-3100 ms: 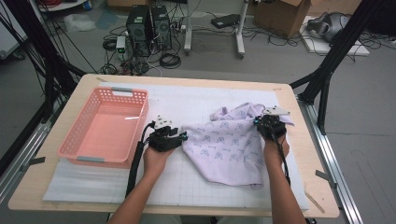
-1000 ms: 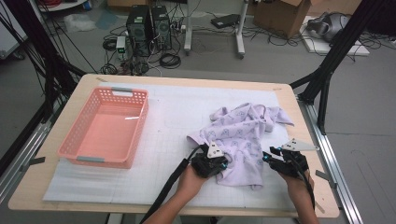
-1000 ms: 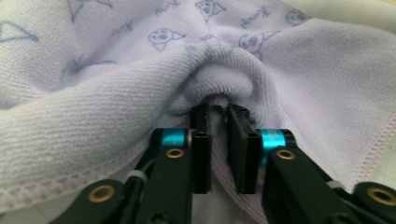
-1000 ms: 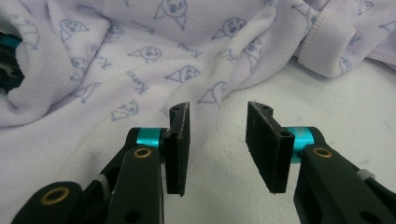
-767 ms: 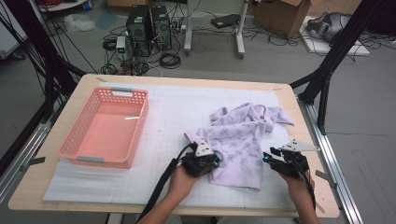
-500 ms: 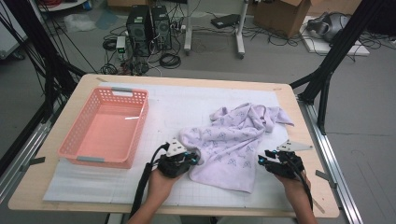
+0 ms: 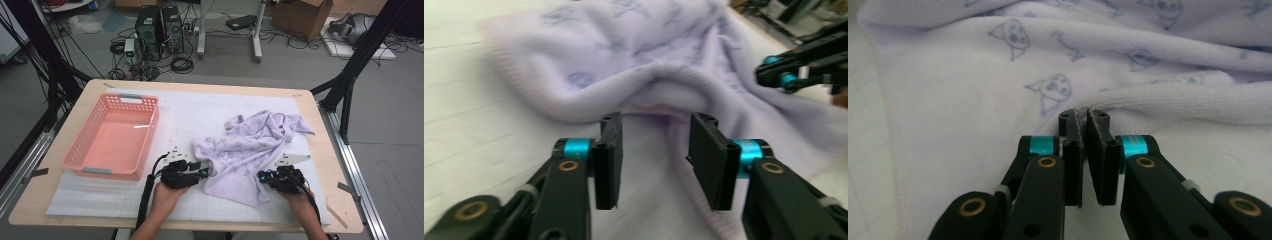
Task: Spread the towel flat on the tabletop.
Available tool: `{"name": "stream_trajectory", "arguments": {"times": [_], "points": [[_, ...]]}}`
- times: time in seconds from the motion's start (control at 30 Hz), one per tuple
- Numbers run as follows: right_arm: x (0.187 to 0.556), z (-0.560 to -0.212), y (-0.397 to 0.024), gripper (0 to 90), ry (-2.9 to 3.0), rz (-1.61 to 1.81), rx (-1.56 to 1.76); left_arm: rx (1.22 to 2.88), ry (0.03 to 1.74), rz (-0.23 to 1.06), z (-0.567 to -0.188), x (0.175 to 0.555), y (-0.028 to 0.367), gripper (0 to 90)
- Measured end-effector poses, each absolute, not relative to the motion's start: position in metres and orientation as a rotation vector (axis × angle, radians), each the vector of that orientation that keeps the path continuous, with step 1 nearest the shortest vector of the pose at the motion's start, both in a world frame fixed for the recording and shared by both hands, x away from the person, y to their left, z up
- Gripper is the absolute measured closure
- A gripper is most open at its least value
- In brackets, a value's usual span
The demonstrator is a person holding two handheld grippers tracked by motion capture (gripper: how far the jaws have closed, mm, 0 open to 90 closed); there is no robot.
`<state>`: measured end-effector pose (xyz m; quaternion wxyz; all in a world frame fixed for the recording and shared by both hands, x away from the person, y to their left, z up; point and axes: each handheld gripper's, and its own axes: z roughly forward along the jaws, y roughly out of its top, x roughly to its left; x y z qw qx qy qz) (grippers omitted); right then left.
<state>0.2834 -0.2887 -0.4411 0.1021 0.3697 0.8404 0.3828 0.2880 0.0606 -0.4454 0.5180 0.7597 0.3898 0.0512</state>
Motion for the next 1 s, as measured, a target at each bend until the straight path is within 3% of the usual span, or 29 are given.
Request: {"name": "stream_trajectory", "arguments": {"times": [0.23,0.27,0.4,0.43,0.9,0.93,1.0], "points": [[0.276,-0.423,-0.314,86.9,2.266,0.793,1.11,1.907,0.897,0.141,-0.45,0.292,0.028,52.9],[0.275,-0.422,-0.317,86.7,2.256,0.802,1.119,1.936,0.894,0.161,-0.451,0.292,0.023,55.2],[0.276,-0.425,-0.321,84.7,2.255,0.846,1.147,1.991,0.864,0.259,-0.449,0.287,0.017,81.4],[0.276,-0.426,-0.321,83.9,2.262,0.848,1.144,1.984,0.869,0.268,-0.448,0.286,0.018,82.8],[0.278,-0.429,-0.322,83.3,2.271,0.852,1.178,1.894,1.023,0.324,-0.442,0.258,0.113,89.4],[0.279,-0.429,-0.322,83.1,2.272,0.862,1.187,1.879,1.028,0.312,-0.441,0.259,0.114,88.0],[0.279,-0.429,-0.322,82.6,2.269,0.872,1.189,1.875,1.025,0.261,-0.442,0.263,0.11,77.2]]}}
